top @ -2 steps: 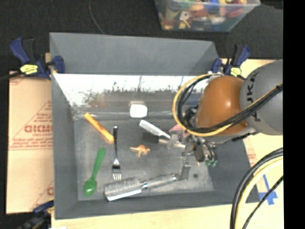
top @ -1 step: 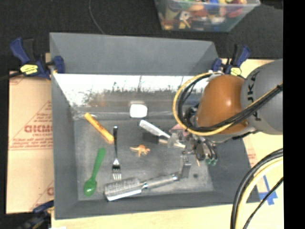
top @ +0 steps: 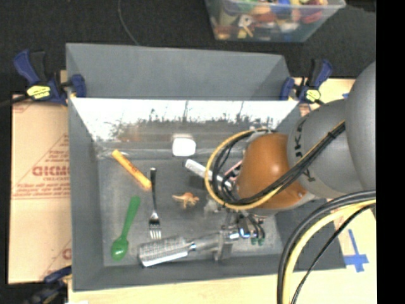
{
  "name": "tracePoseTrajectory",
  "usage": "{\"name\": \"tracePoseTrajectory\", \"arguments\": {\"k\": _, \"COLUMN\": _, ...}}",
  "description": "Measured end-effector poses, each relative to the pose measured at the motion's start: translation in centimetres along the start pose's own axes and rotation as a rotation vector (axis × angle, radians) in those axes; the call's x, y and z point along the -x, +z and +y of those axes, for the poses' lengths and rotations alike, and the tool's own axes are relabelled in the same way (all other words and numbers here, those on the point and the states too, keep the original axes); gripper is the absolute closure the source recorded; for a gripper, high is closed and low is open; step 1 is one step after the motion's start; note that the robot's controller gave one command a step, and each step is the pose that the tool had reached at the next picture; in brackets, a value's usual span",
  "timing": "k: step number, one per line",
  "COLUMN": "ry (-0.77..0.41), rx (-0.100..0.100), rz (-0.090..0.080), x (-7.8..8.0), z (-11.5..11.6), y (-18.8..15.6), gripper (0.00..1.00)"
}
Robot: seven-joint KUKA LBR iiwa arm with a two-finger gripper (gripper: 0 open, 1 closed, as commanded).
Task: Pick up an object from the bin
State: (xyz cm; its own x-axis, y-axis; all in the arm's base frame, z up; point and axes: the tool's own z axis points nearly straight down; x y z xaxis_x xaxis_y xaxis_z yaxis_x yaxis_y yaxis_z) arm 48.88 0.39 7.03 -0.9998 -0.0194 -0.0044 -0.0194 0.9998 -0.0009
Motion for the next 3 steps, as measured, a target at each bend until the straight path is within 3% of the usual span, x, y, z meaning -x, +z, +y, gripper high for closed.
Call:
{"name": "tracePoseTrajectory", "arguments": {"k": 1, "ry": -0.036, "rx": -0.003, "rz": -0.014, "x": -0.4, "z": 0.4, "y": -3.9, "gripper": 0.00}}
{"name": "tracePoseTrajectory", "arguments": {"k": 2, "ry": 0.028, "rx": 0.000, "rz": 0.002, "x": -1.0, "z": 3.4, "y": -3.0, "gripper": 0.00}}
{"name": "tracePoseTrajectory", "arguments": {"k": 3, "ry": -0.037, "rx": -0.004, "rz": -0.025, "x": -1.1, "z": 3.8, "y": -0.2, "gripper": 0.00}}
